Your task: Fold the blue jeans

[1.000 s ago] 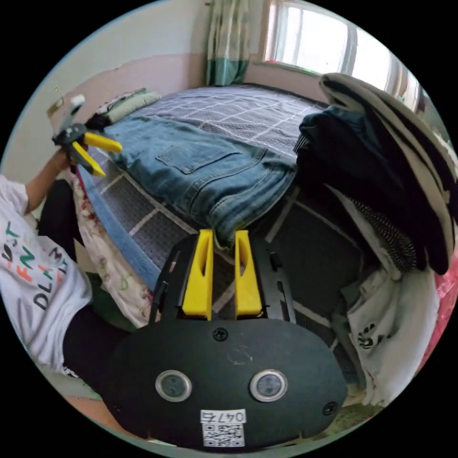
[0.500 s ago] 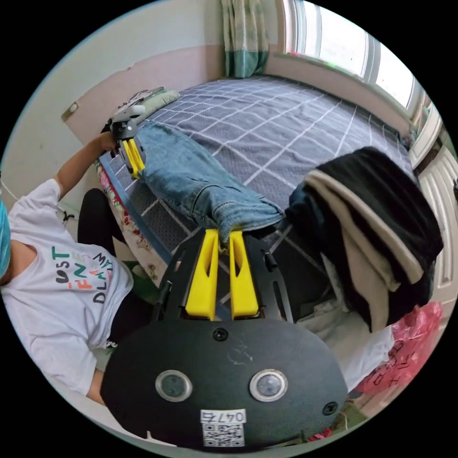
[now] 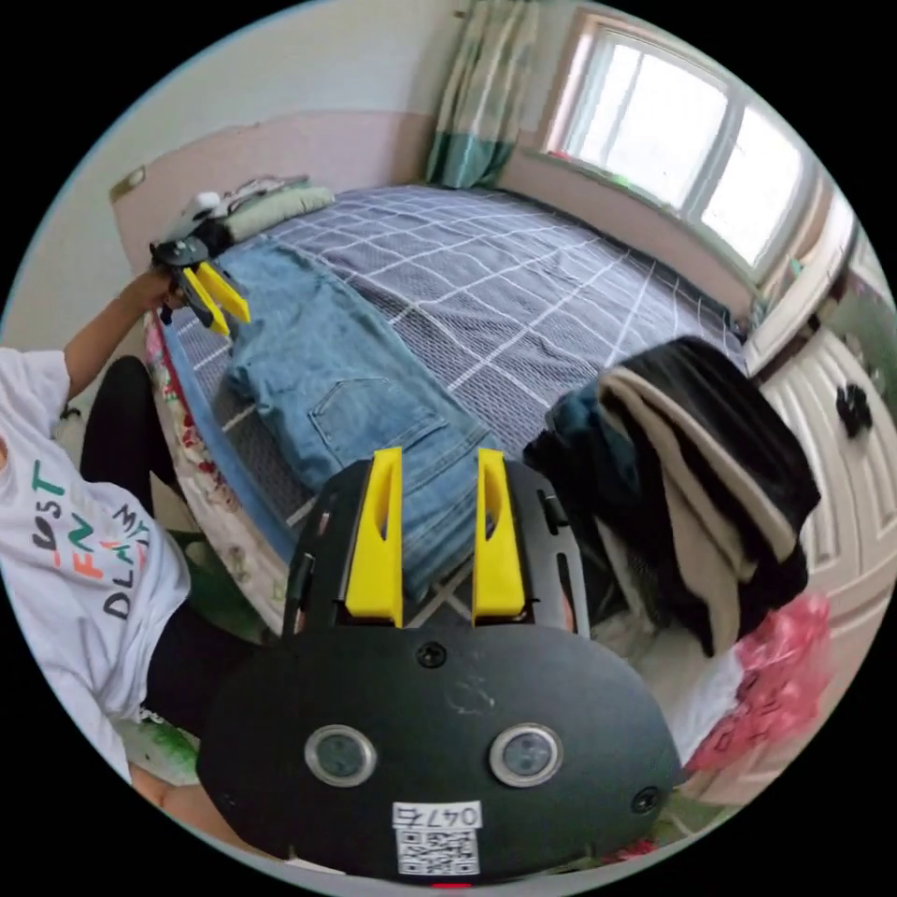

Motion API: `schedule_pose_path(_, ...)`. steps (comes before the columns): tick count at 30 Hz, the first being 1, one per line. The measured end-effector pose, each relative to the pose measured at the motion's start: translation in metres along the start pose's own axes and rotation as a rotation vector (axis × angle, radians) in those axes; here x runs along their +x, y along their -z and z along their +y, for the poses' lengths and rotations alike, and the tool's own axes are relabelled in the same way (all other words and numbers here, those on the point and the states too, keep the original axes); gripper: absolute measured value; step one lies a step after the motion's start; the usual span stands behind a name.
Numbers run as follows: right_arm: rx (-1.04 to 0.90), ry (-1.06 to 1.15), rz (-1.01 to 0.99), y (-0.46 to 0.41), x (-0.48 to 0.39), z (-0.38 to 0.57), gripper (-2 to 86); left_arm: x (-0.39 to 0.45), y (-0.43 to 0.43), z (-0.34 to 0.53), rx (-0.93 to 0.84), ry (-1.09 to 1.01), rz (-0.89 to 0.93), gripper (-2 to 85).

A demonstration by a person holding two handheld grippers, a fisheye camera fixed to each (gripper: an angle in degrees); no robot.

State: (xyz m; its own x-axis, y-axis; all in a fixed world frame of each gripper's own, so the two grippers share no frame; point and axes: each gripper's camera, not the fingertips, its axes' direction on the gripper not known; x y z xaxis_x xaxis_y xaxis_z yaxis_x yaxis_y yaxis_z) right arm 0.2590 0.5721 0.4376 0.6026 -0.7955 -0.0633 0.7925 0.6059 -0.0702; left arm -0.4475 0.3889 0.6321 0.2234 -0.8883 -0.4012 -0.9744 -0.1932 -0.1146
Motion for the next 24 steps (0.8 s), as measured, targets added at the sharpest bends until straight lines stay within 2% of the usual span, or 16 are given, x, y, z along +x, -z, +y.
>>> schedule_pose_path(4, -0.103, 0.092, 0.148, -0.056, -0.015, -0.041, 5.6, -0.004, -0.041, -0.009, -0.092, 0.032, 0.025, 10.3)
schedule_pose_path(7, -0.221, 0.122, 0.060, -0.096, -0.021, -0.046, 2.7, -0.002, -0.061, 0.000, -0.053, 0.067, -0.003, 9.7)
schedule_pose_path(12, -0.127, 0.106, 0.161, -0.110, -0.046, -0.049, 1.0, 0.006, -0.072, 0.010, 0.016, 0.118, -0.125, 8.5)
schedule_pose_path(14, -0.158, 0.126, 0.195, -0.101, -0.056, -0.058, 0.6, 0.011, -0.066, 0.017, 0.000, 0.105, -0.124, 8.4)
schedule_pose_path(16, -0.074, 0.120, 0.238, -0.075, -0.071, -0.064, 0.2, 0.014, -0.039, 0.038, 0.066, 0.123, -0.080, 8.5)
schedule_pose_path(18, 0.082, 0.151, 0.206, -0.043, -0.100, -0.074, 0.2, 0.017, -0.018, 0.056, 0.150, 0.138, -0.083, 8.9)
schedule_pose_path(22, 0.110, 0.305, 0.177, -0.041, -0.150, -0.116, 1.1, 0.018, -0.007, 0.084, 0.140, 0.180, -0.169, 10.1)
schedule_pose_path(24, 0.141, 0.347, 0.092, -0.054, -0.169, -0.147, 2.1, 0.018, -0.008, 0.102, 0.146, 0.219, -0.162, 10.7)
